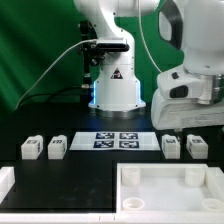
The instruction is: Assemble one leg
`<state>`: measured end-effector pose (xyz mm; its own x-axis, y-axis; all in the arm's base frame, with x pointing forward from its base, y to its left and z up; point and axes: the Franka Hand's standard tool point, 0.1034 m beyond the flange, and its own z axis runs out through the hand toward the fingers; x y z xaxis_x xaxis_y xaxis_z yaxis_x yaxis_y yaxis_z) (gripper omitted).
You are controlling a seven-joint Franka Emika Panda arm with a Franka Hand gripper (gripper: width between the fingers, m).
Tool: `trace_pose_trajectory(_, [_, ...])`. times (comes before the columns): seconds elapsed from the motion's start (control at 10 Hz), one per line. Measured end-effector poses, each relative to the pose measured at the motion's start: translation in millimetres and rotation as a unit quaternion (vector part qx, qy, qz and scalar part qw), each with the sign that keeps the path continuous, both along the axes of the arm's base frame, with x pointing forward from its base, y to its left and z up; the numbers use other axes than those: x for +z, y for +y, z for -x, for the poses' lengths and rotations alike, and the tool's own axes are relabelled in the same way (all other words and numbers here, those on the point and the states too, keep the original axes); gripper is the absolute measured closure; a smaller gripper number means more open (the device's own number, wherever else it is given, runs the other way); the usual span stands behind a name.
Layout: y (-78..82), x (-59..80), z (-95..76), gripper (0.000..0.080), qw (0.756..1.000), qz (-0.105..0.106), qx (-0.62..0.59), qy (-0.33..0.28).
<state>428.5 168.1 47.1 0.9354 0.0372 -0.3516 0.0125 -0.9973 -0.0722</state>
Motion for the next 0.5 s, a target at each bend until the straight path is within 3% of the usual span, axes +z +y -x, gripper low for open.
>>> trace_pose_trajectory(0.3, [4.5,1.3,4.1,0.0150,0.998,0.014,-0.019,0.051])
trace_pose_trajectory(0.4, [2.4,-0.2,6.2,0.0150,0.995,0.012,-0.004,0.103])
trace_pose_trajectory(0.5, [-1.5,-7.2,1.6,0.0150,0.993,0.001,0.009,0.117])
